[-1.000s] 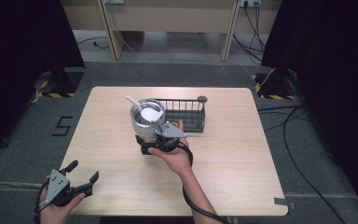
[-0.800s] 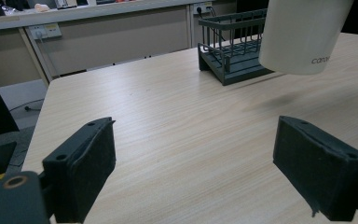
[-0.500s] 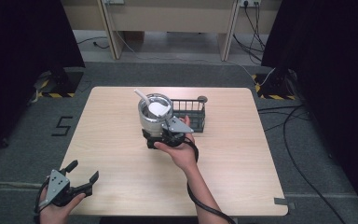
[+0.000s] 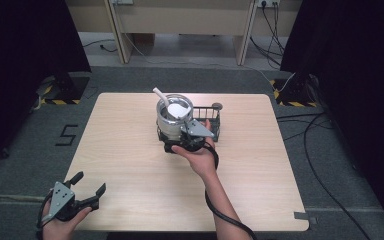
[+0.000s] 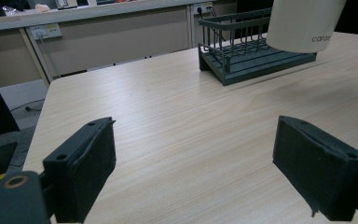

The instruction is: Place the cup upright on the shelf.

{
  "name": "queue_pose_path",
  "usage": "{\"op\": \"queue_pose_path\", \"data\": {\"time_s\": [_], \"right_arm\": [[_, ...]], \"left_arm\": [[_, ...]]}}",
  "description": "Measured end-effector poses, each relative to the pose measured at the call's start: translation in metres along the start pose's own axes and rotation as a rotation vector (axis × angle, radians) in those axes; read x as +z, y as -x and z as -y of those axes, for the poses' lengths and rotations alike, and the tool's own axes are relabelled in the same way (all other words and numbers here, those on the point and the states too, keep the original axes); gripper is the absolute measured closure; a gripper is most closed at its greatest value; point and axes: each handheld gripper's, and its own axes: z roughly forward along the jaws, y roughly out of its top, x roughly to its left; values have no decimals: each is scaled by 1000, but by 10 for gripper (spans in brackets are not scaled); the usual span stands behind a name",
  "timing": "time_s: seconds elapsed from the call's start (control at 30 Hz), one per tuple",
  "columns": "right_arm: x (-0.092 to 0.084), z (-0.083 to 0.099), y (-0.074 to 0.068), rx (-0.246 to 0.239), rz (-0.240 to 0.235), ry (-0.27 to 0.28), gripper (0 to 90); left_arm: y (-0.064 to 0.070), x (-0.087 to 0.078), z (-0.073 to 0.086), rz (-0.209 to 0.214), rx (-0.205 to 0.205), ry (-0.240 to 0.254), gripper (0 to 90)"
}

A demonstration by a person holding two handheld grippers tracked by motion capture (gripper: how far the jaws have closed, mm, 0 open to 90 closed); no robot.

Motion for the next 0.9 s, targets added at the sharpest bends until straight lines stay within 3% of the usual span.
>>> {"op": "queue_pose_path", "data": {"time_s": [0.9], "right_arm": [[-2, -27, 34, 6, 96, 14, 99]], "left_arm": [[0, 0, 0, -3, 0, -3, 125]]}}
